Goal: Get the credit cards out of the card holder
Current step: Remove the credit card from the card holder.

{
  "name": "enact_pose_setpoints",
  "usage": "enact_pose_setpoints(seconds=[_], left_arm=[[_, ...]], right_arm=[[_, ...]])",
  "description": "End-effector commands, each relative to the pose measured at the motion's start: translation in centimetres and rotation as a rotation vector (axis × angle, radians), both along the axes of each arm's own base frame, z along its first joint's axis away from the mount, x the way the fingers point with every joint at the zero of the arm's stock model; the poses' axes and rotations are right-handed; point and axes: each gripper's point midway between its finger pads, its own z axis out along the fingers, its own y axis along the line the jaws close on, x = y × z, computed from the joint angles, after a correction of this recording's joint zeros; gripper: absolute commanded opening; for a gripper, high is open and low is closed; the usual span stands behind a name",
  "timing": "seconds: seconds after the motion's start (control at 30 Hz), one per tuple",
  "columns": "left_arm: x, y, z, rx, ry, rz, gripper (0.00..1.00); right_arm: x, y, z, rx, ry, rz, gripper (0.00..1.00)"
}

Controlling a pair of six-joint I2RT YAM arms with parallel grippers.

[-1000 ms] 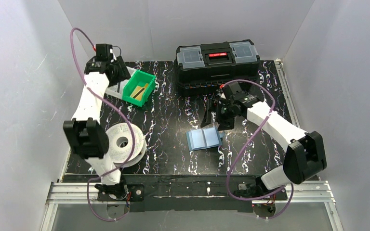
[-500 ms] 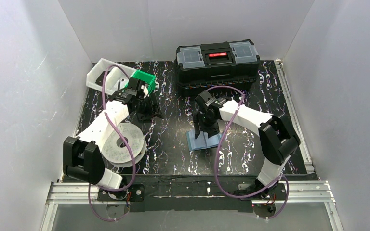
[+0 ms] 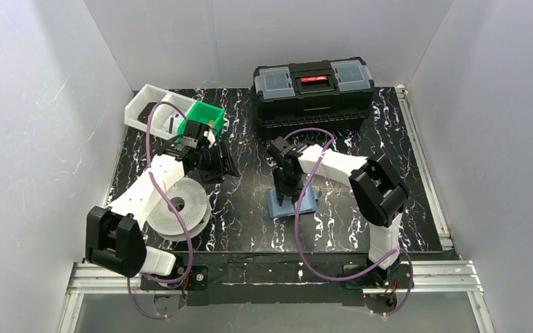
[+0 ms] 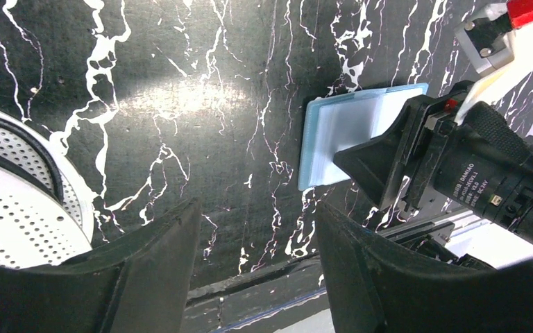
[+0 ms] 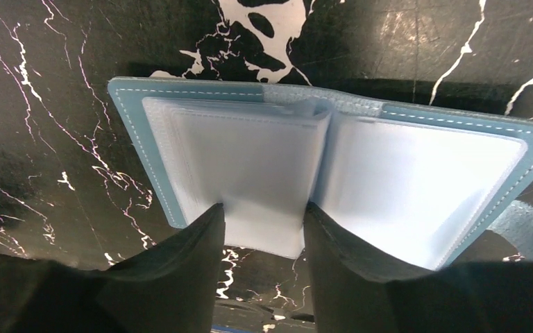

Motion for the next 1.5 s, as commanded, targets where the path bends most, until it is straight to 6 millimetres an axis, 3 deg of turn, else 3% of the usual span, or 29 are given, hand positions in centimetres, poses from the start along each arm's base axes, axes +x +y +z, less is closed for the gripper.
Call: enact_pose_setpoints(seconds=[0.0,0.13,0.33,0.47,0.93,1.47], left_arm=[[-1.0,-0.9,0.3,-0.027,0.004,-0.027,0.59],[-1.2,-1.6,-0.1,-0.031,0.02,-0.045,0.59],[-2.1,-4.6,-1.4,-0.072,0.079,-0.099,0.57],[-2.7,-6.6,-2.3,-0.096,0.116,-0.136,0.56],[-3.6,-12.6,-5.0,-0.173,0.215,-0.257,0.5],[-4.8,-14.0,-7.1,-0.184,0.275,-0.287,0.48]], right_arm=[[-0.9,0.3,-1.2,0.012,0.052,-0.023,0.47],[-1.2,0.5,-1.2,0.057,0.079,-0.03,0.37],[-1.5,0.4,-1.8,0.18,0.161,-0.092,0.1],[-1.7,0.2,-2.1,0.245,0.21,-0.126,0.03],[-1.7,-0.3,-2.4,0.341,0.266,-0.173,0.01],[-1.5,-0.4,-2.3,0.348,0.269,-0.178,0.01]])
